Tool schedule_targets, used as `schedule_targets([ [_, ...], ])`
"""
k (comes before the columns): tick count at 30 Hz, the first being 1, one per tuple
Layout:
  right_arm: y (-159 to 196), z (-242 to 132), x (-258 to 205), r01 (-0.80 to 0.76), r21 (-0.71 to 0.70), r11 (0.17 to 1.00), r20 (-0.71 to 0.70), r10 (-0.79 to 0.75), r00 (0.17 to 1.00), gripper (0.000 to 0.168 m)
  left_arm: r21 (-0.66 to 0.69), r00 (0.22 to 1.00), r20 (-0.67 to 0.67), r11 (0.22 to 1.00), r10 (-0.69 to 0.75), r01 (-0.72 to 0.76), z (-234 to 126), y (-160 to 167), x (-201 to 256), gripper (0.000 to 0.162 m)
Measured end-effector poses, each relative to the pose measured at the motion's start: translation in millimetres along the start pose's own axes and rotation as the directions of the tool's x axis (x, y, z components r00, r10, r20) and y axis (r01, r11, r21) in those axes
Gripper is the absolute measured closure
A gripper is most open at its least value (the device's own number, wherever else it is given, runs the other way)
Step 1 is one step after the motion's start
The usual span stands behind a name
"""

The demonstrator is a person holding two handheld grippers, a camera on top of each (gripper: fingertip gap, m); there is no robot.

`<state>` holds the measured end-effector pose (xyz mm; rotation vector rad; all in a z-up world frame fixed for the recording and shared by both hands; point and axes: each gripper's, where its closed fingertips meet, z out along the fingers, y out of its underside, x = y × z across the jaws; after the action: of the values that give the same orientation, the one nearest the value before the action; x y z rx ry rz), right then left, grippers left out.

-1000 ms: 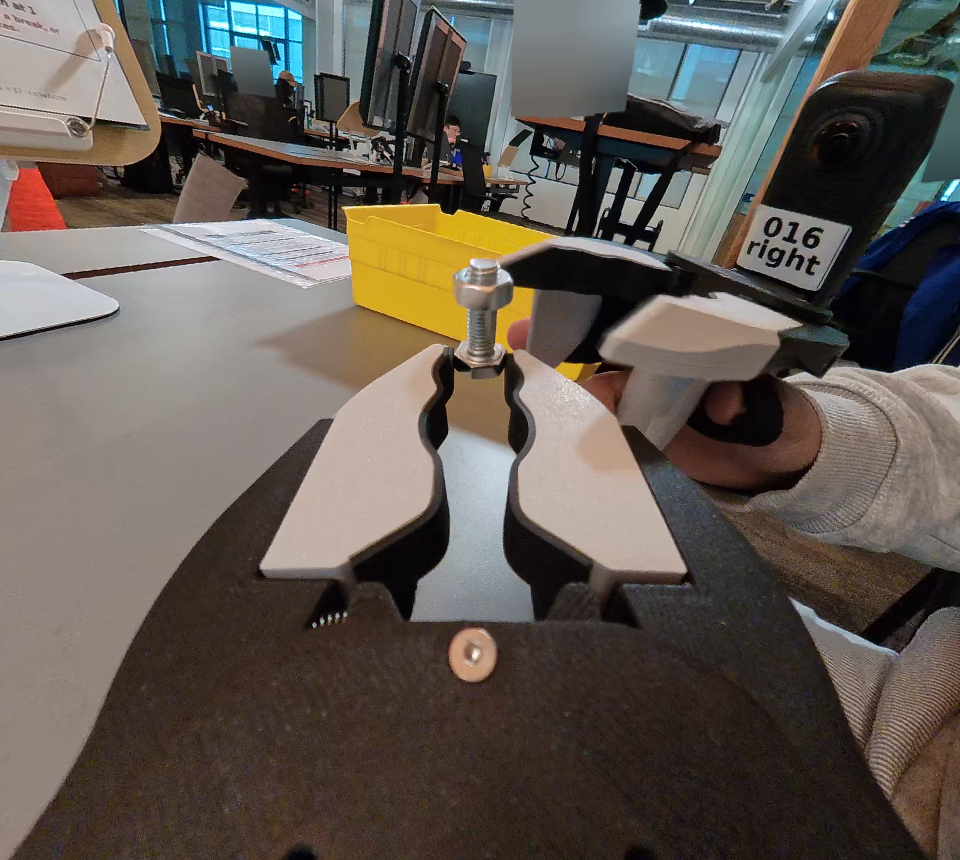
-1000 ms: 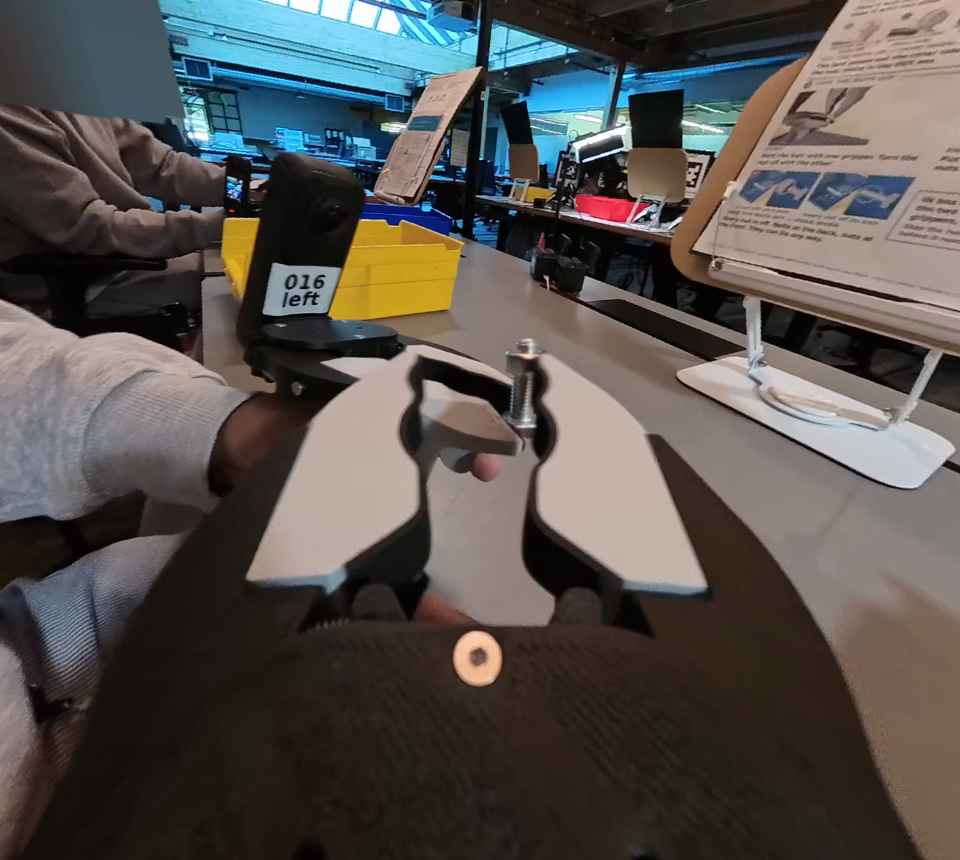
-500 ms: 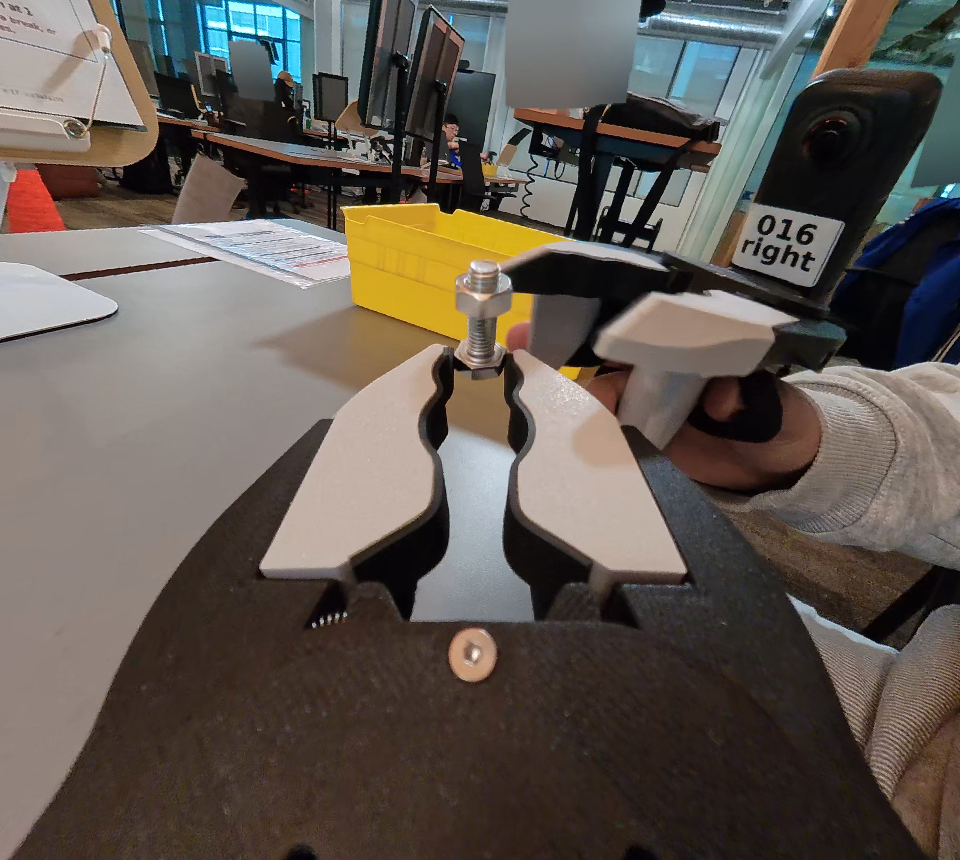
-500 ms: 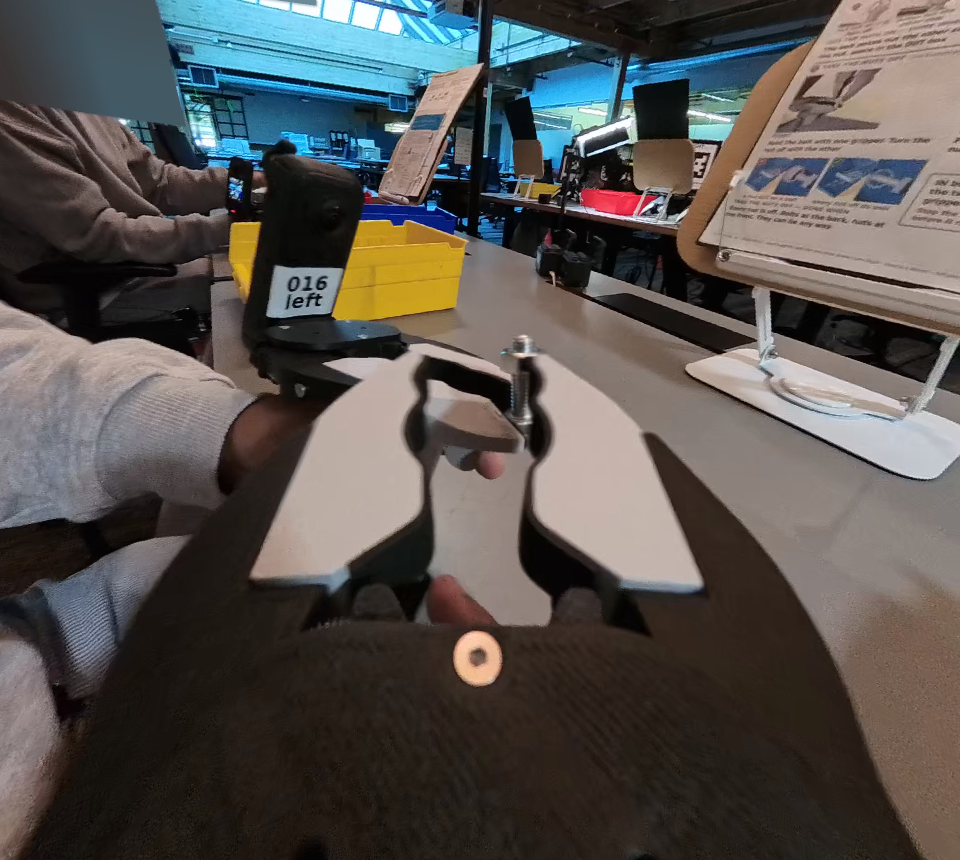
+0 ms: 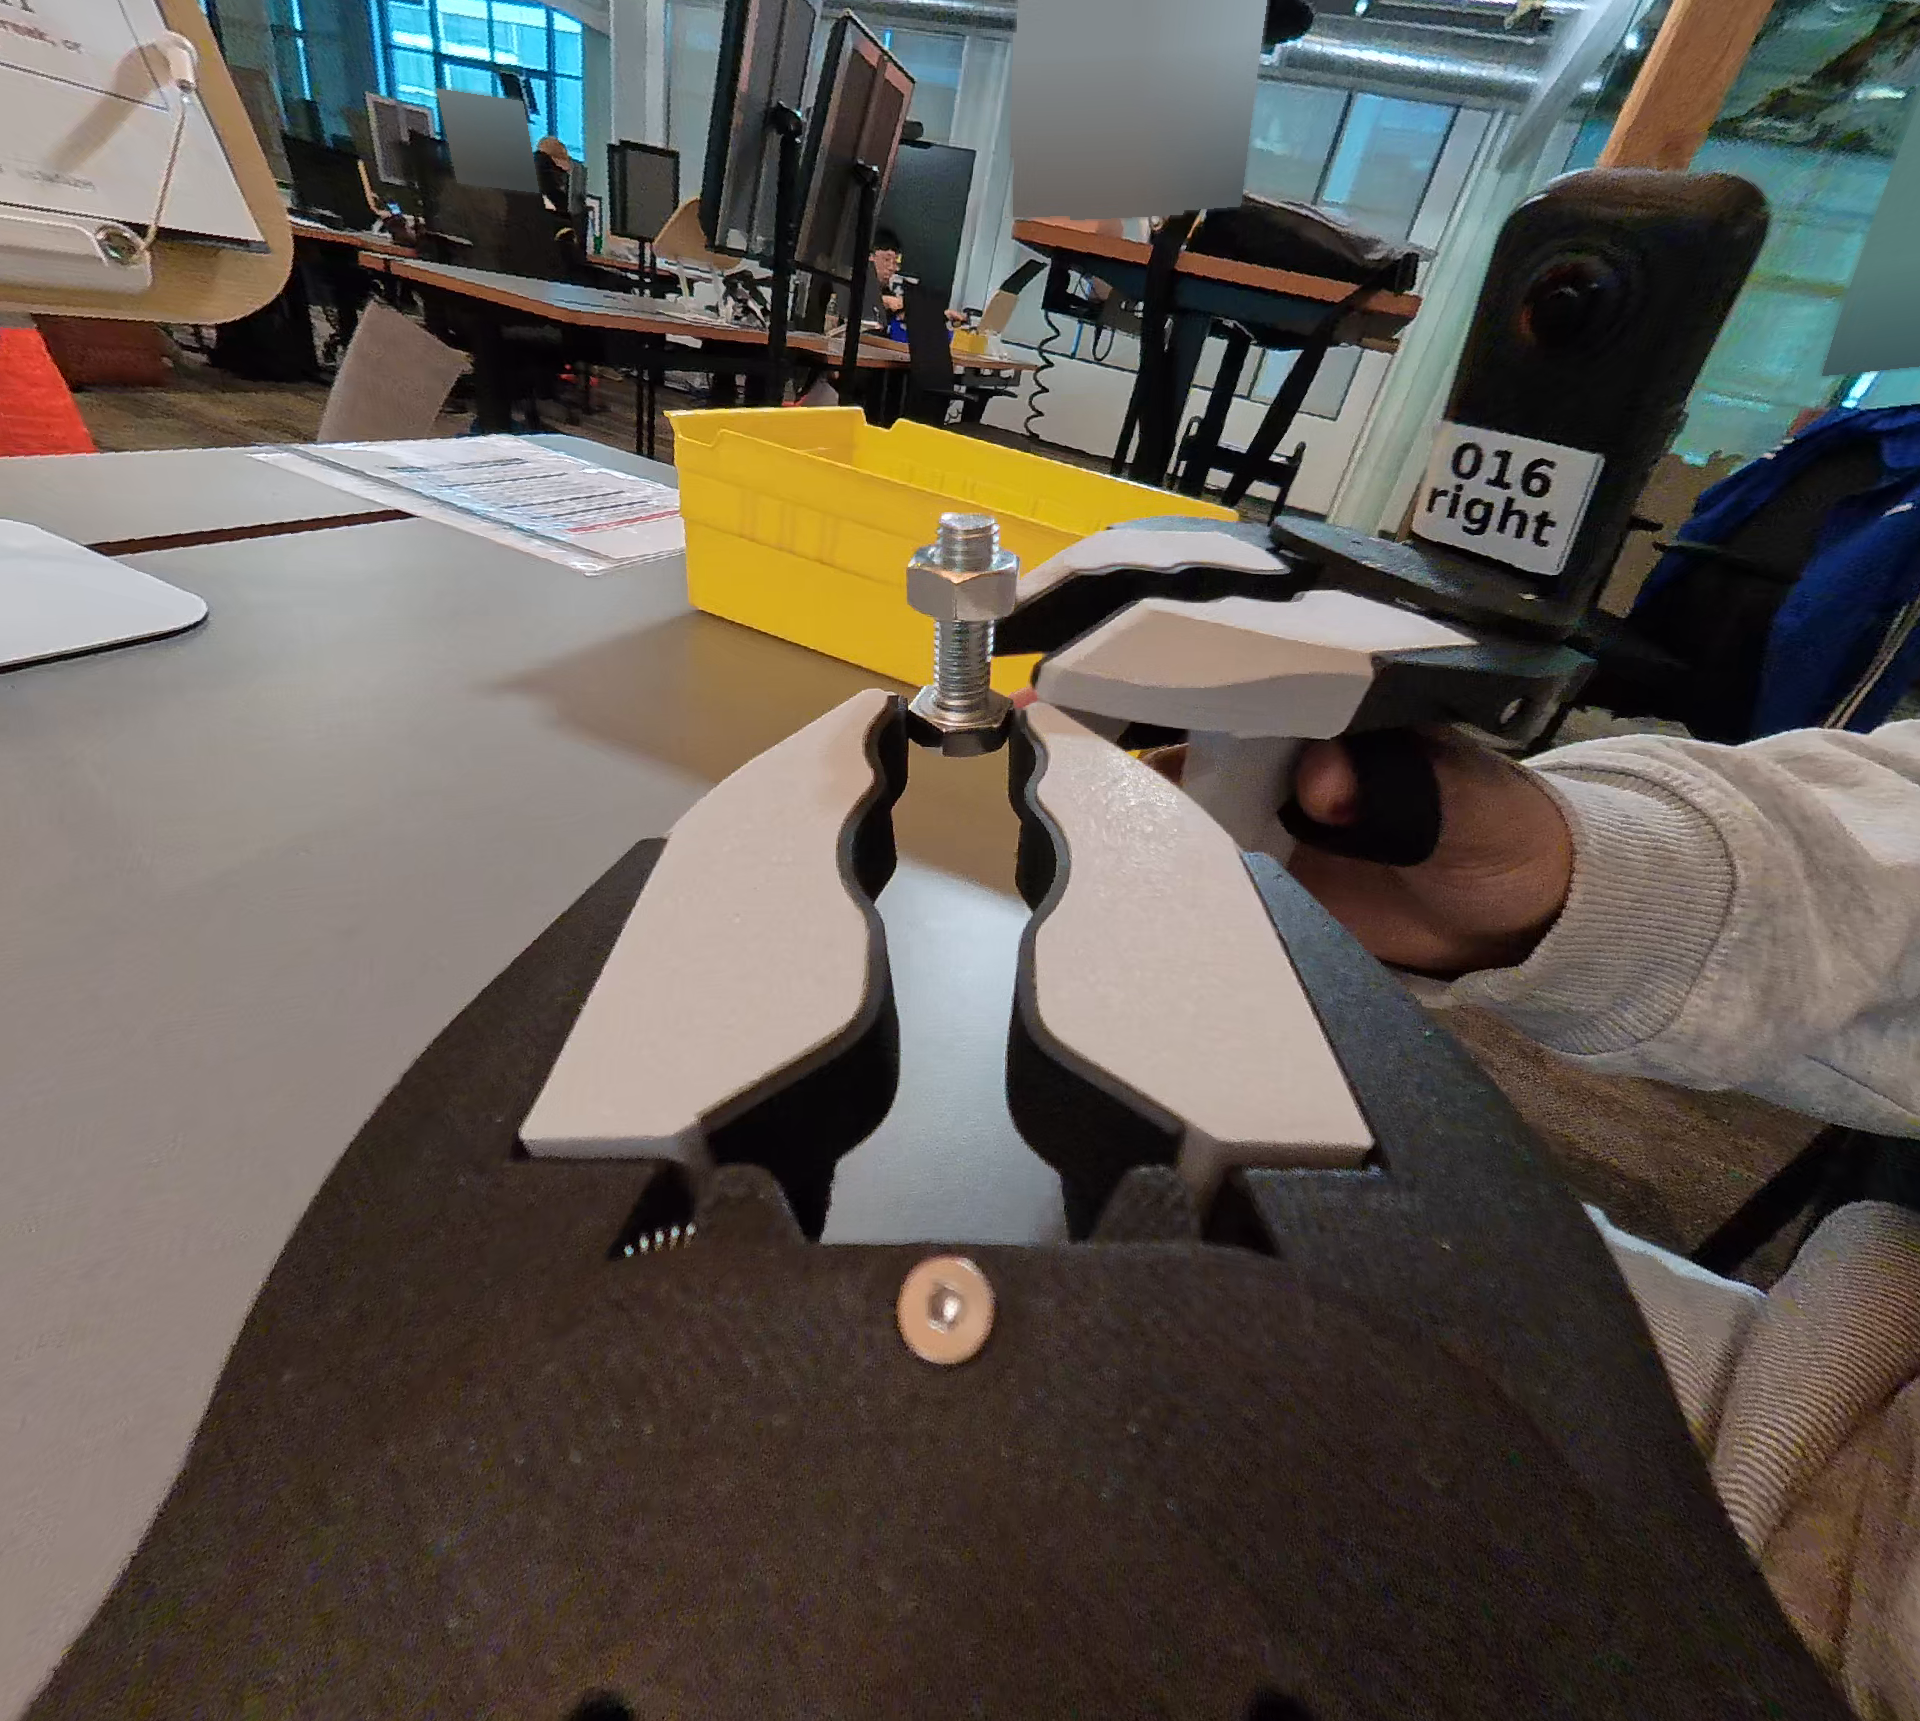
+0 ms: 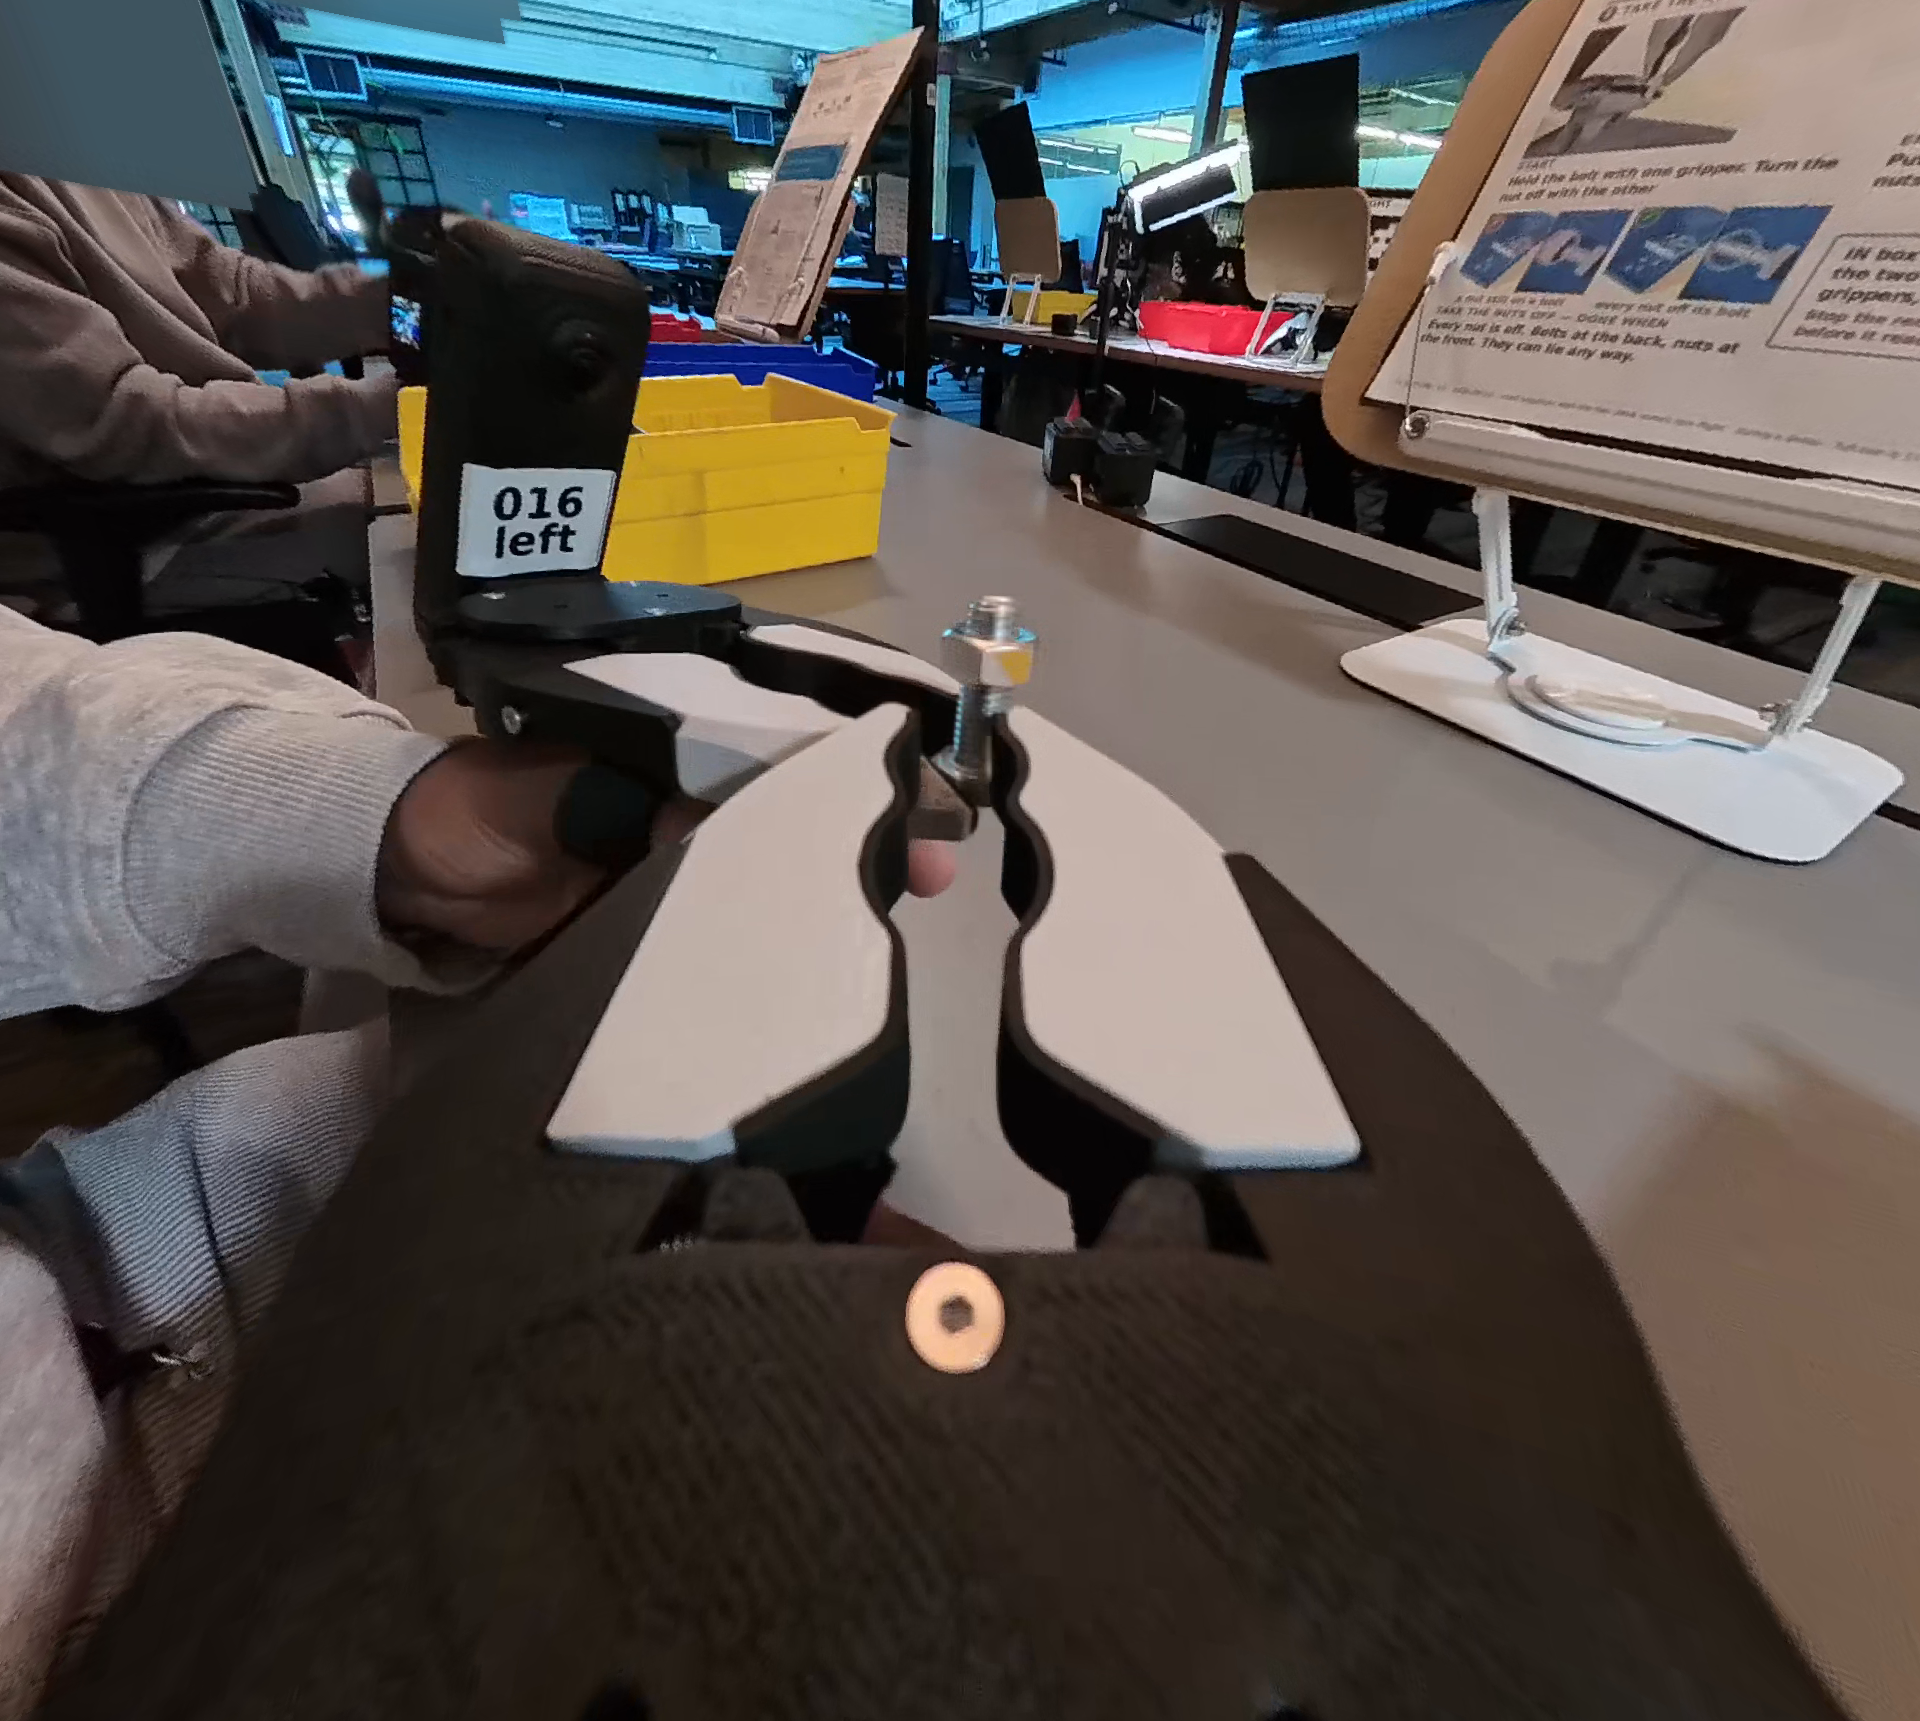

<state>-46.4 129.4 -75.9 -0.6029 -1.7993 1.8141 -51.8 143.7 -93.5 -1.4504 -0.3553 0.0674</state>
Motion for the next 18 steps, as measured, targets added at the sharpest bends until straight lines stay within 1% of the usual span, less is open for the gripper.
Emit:
schedule_targets([
  [5, 0, -1, 3, -0.012, 0.006, 1.000, 0.005, 0.012, 1.000, 0.155, -0.007, 0.999, -0.050, 1.000, 0.011, -0.011, 2, 2, 10, 0.143],
  [6, 0, -2, 2, -0.015, 0.005, 1.000, 0.013, 0.015, 1.000, 0.156, -0.009, 0.998, -0.053, 1.000, 0.016, -0.017, 2, 2, 11, 0.143],
  [10, -1, -3, 1, -0.009, -0.023, 1.000, 0.018, 0.010, 1.000, 0.158, -0.003, 0.998, -0.068, 1.000, 0.005, -0.006, 2, 2, 13, 0.143],
  [12, -4, -4, 0, 0.009, -0.042, 0.999, 0.021, -0.008, 1.000, 0.158, 0.022, 0.997, -0.078, 1.000, -0.006, 0.008, 2, 0, 15, 0.142],
  [13, -10, -5, 2, 0.024, -0.033, 0.999, 0.012, -0.024, 1.000, 0.158, 0.033, 0.997, -0.077, 0.999, -0.014, 0.017, 1, -1, 15, 0.141],
  [15, -30, -13, 14, 0.088, 0.001, 0.996, -0.037, -0.088, 0.995, 0.158, 0.044, 0.997, -0.073, 0.998, -0.031, 0.034, 1, -3, 13, 0.131],
  [18, -63, -40, 50, 0.224, -0.023, 0.974, -0.170, -0.225, 0.960, 0.159, 0.026, 0.993, -0.098, 0.998, -0.061, 0.064, 2, 0, 15, 0.129],
])
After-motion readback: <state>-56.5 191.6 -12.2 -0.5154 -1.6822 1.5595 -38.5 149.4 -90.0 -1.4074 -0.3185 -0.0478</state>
